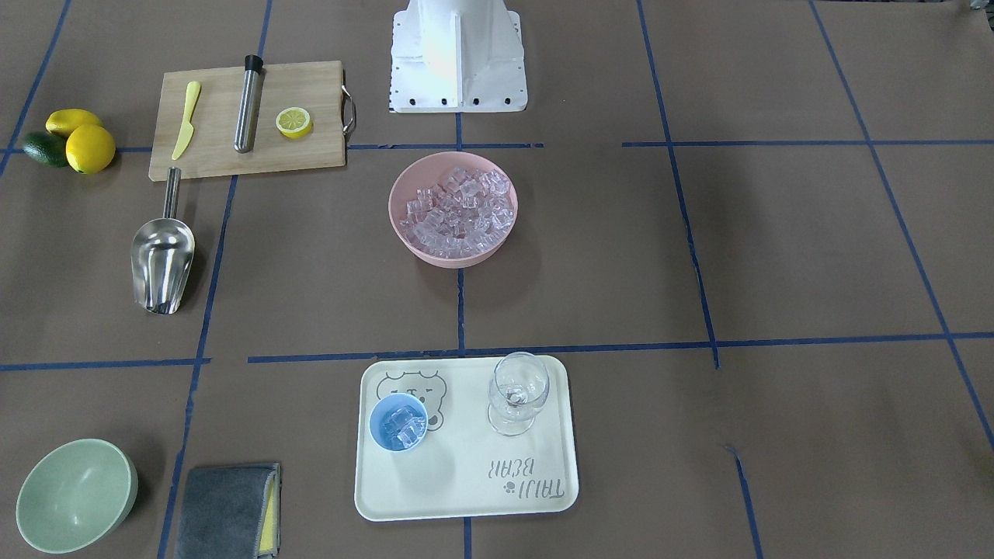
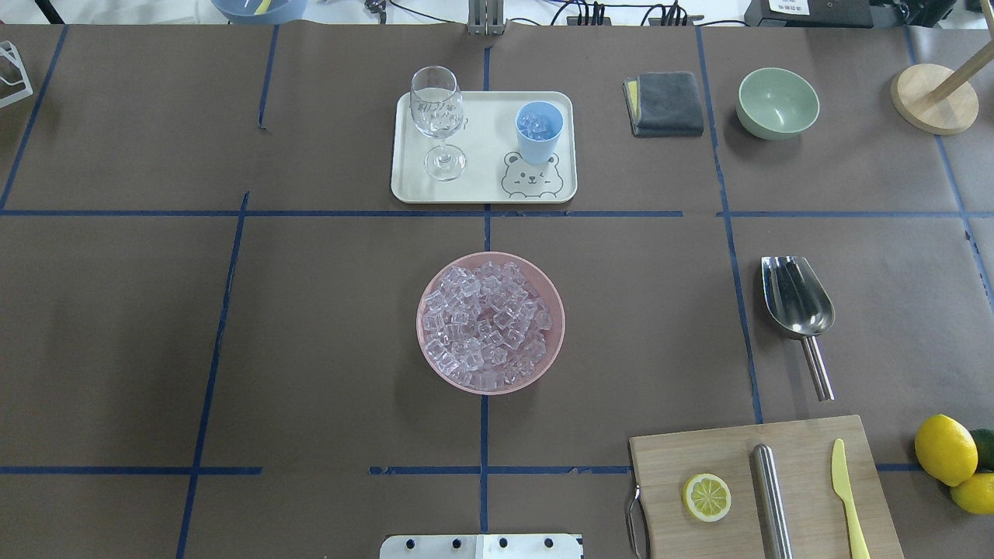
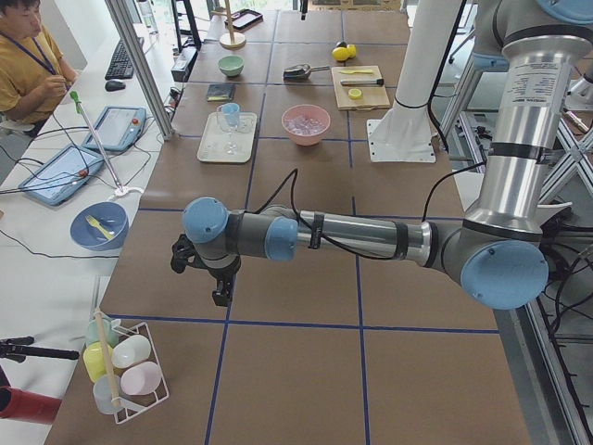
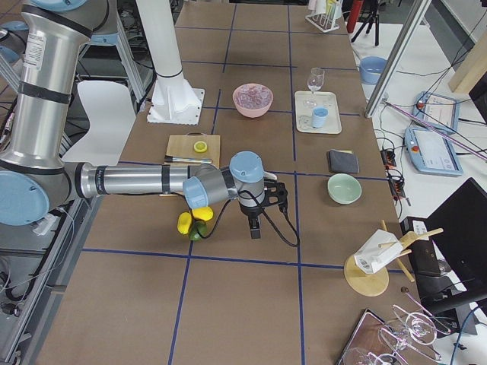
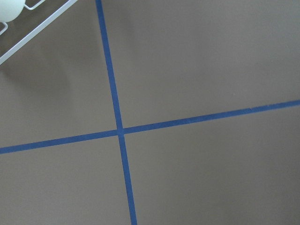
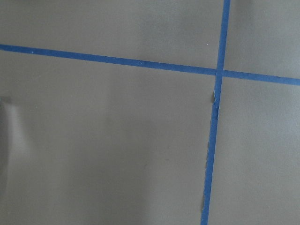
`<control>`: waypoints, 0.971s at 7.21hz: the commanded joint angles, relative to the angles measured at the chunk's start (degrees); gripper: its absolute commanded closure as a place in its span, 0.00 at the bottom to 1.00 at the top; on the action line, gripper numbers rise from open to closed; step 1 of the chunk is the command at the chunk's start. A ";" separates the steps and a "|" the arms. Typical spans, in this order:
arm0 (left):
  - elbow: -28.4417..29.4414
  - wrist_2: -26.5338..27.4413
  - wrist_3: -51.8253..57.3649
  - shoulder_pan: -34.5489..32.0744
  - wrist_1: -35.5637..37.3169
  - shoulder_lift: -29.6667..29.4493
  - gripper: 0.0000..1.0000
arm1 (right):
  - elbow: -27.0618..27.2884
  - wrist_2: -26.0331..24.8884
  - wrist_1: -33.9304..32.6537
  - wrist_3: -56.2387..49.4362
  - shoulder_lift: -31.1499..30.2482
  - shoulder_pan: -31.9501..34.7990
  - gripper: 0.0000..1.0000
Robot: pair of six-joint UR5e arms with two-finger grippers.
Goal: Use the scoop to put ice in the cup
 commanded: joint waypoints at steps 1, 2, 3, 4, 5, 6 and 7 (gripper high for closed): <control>2.38 4.39 -1.48 -0.23 -10.03 1.23 0.00 | 1.10 1.06 -6.78 -3.36 1.63 -0.57 0.00; 2.31 5.54 -1.48 -0.49 -9.87 1.57 0.00 | 0.50 1.84 -8.55 -5.48 3.37 -0.84 0.00; 1.52 5.20 -1.48 -0.75 -9.69 3.23 0.00 | 0.40 1.85 -10.30 -5.67 4.43 -1.01 0.00; -2.23 5.02 -1.48 -0.76 -8.21 6.99 0.00 | 0.23 1.77 -10.32 -5.85 4.45 -1.28 0.00; -3.57 5.02 -1.48 -0.67 -5.07 8.59 0.00 | 0.49 1.94 -10.41 -6.63 4.36 -1.11 0.00; -4.45 4.93 -1.48 -0.84 -2.08 8.78 0.00 | 0.32 2.03 -10.50 -6.73 4.27 -1.02 0.00; -5.25 4.93 -1.48 -0.84 -1.35 9.13 0.00 | 0.49 2.20 -10.50 -6.73 3.40 0.29 0.00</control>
